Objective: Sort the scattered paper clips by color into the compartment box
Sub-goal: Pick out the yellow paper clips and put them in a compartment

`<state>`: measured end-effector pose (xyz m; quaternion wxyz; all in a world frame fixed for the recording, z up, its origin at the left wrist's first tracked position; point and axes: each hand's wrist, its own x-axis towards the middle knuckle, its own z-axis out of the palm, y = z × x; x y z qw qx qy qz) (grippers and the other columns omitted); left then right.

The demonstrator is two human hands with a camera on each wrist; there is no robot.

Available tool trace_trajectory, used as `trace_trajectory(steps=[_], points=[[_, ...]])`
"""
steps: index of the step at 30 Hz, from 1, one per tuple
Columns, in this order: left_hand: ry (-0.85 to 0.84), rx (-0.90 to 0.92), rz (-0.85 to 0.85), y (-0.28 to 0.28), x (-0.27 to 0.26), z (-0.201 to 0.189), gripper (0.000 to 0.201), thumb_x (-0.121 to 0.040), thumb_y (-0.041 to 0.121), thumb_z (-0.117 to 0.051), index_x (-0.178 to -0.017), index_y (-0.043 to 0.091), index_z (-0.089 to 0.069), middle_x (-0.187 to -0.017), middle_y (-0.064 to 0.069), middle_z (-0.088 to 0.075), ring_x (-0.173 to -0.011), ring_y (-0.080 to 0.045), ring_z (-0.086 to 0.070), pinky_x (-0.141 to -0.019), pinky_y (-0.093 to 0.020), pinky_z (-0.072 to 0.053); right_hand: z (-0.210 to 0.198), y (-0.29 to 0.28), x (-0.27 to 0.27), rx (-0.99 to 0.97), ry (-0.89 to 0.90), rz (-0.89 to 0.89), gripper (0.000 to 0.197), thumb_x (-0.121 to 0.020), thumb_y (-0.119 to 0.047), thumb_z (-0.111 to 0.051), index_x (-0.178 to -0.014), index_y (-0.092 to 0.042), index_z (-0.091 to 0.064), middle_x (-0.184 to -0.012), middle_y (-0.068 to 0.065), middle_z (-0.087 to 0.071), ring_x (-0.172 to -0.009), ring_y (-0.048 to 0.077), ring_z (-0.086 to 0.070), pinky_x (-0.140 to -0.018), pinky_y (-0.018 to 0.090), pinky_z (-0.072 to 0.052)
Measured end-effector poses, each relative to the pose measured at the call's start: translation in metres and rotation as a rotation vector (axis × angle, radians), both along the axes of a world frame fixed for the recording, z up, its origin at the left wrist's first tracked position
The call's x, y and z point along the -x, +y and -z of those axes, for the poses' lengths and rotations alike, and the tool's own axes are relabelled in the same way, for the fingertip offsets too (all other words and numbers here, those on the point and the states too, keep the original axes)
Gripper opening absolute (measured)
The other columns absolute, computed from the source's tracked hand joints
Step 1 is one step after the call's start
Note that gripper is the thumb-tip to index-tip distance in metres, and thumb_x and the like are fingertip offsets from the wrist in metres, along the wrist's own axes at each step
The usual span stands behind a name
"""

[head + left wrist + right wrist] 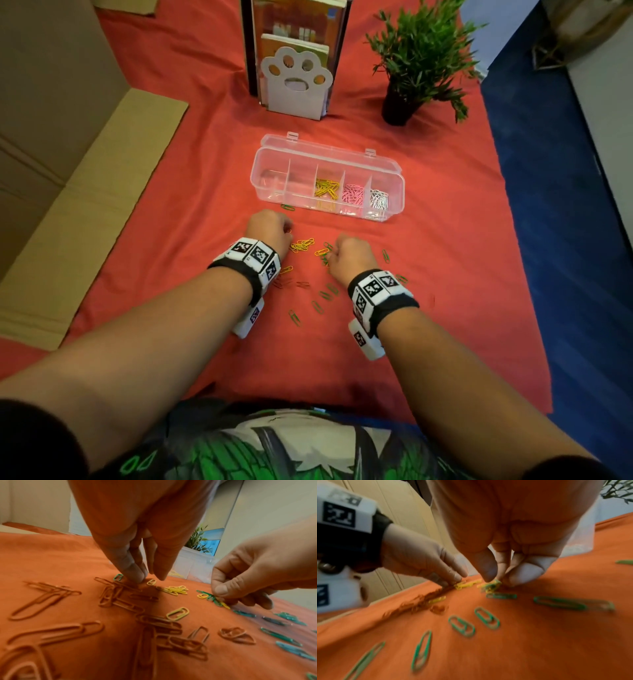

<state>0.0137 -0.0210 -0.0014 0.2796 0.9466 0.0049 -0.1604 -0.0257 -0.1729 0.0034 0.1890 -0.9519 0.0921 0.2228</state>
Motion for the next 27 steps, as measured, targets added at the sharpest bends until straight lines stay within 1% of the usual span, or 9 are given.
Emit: trace_trajectory(steps=[3,6,8,12,14,17,20,24,27], points=[[-0.004,-0.067,0.048,-0.003,-0.002,0.006,0.029,-0.081,0.012,-0.063,-0.109,0.011,-0.069,-0.111,-0.016,-0.066,-0.106,-0.033,-0.060,-0.094,-0.038,-0.048,0.008,0.001,0.005,0.014,-0.033,-0.003,0.032,-0.086,-0.017,-0.058,-0.113,-0.001,-0.050,-0.119,0.021,-0.053,-0.109,0.037,-0.055,-0.088,0.038,-0.046],[0.011,-0.112,0.090,-0.003,-0.001,0.011,0.025,-0.083,0.009,-0.058,-0.105,0.010,-0.068,-0.110,-0.017,-0.066,-0.105,-0.034,-0.059,-0.092,-0.038,-0.048,0.011,-0.002,0.008,0.052,-0.035,-0.022,0.030,-0.084,-0.004,-0.049,-0.115,0.000,-0.048,-0.119,0.021,-0.051,-0.108,0.038,-0.056,-0.088,0.040,-0.047],[0.016,-0.142,0.103,-0.002,0.000,0.012,0.024,-0.083,0.007,-0.053,-0.102,0.008,-0.067,-0.110,-0.018,-0.065,-0.105,-0.035,-0.058,-0.090,-0.038,-0.048,0.011,-0.005,0.009,0.067,-0.022,-0.021,0.030,-0.084,-0.002,-0.046,-0.114,-0.001,-0.048,-0.118,0.020,-0.051,-0.108,0.039,-0.056,-0.087,0.041,-0.048],[0.035,-0.196,0.115,-0.002,0.004,0.012,0.027,-0.083,0.004,-0.050,-0.108,0.003,-0.060,-0.110,-0.022,-0.064,-0.105,-0.038,-0.058,-0.088,-0.042,-0.049,0.010,-0.007,0.011,0.075,0.002,-0.004,0.033,-0.082,-0.004,-0.047,-0.115,-0.004,-0.042,-0.116,0.021,-0.053,-0.107,0.040,-0.056,-0.087,0.042,-0.047],[0.034,-0.220,0.134,-0.001,0.005,0.013,0.028,-0.085,0.003,-0.048,-0.111,0.002,-0.059,-0.112,-0.022,-0.062,-0.107,-0.038,-0.058,-0.089,-0.043,-0.047,0.010,-0.008,0.011,0.086,0.007,-0.006,0.034,-0.082,-0.005,-0.048,-0.115,-0.003,-0.042,-0.115,0.022,-0.055,-0.108,0.040,-0.057,-0.086,0.042,-0.047],[-0.023,-0.218,0.166,0.002,0.008,0.014,0.026,-0.084,0.002,-0.048,-0.107,0.002,-0.061,-0.111,-0.020,-0.056,-0.103,-0.037,-0.058,-0.088,-0.041,-0.046,0.010,-0.008,0.011,0.117,-0.009,-0.008,0.031,-0.084,-0.007,-0.049,-0.114,-0.003,-0.047,-0.116,0.022,-0.056,-0.107,0.039,-0.058,-0.085,0.041,-0.048],[-0.064,-0.244,0.218,0.005,0.010,0.013,0.026,-0.082,-0.002,-0.048,-0.104,0.005,-0.061,-0.109,-0.018,-0.058,-0.102,-0.036,-0.058,-0.082,-0.040,-0.047,0.012,-0.007,0.013,0.125,-0.033,-0.011,0.030,-0.085,-0.005,-0.047,-0.115,-0.003,-0.045,-0.115,0.022,-0.054,-0.105,0.040,-0.058,-0.084,0.042,-0.048],[-0.045,-0.300,0.277,0.006,0.010,0.009,0.031,-0.084,-0.003,-0.043,-0.108,0.004,-0.059,-0.113,-0.020,-0.060,-0.105,-0.037,-0.058,-0.084,-0.040,-0.046,0.014,-0.004,0.013,0.086,0.012,-0.034,0.033,-0.083,-0.005,-0.048,-0.116,-0.002,-0.042,-0.116,0.023,-0.053,-0.107,0.040,-0.056,-0.086,0.040,-0.047],[-0.009,-0.340,0.298,0.006,0.008,0.010,0.030,-0.087,0.000,-0.042,-0.115,0.002,-0.055,-0.121,-0.021,-0.058,-0.113,-0.036,-0.055,-0.091,-0.040,-0.043,0.011,-0.005,0.006,0.050,0.026,-0.013,0.029,-0.085,-0.010,-0.048,-0.113,-0.002,-0.050,-0.117,0.021,-0.056,-0.109,0.037,-0.056,-0.089,0.037,-0.046]])
